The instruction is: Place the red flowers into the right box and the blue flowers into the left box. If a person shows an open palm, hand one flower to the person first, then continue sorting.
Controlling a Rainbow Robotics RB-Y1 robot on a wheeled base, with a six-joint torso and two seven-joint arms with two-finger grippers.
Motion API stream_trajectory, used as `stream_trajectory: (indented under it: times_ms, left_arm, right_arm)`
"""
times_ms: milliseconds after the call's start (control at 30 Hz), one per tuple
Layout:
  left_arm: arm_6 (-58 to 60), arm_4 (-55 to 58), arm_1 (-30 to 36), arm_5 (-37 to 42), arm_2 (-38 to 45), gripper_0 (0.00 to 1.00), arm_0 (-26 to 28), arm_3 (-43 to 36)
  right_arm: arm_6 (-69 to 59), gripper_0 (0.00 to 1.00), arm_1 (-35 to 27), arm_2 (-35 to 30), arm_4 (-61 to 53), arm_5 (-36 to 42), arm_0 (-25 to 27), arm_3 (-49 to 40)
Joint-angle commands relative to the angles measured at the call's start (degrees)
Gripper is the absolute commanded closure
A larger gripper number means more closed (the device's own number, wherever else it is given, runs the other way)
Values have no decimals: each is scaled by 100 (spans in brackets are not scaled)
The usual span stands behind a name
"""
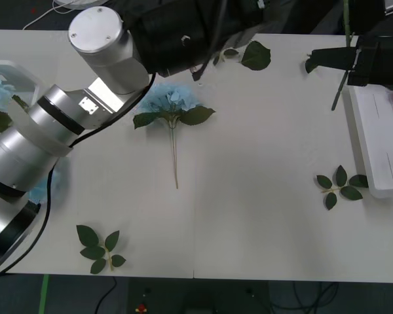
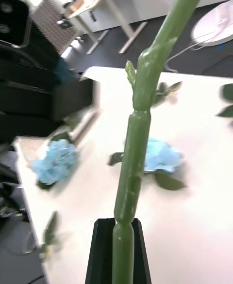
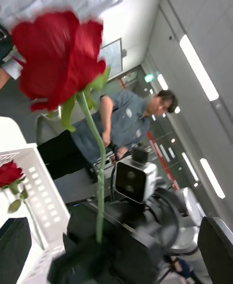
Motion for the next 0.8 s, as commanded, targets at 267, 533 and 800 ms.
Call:
stream_trajectory:
  times_ms: [267,533,800]
  left_arm:
    - [668,-563,1554,1703,259,0,-196,657]
    - [2733,-3077,1808,3496,549,0,-592,745]
    - [5502,-4334,1800,4445,558,0,-759,218]
  right_arm:
    - [-583,100,-1096,-1502,1762,-126,1515,526]
    - [-1779,100,-1342,-1502,3476,568,1611,1405]
    - [-2543,100,-1333,-1502,4654,1271,1761,1977]
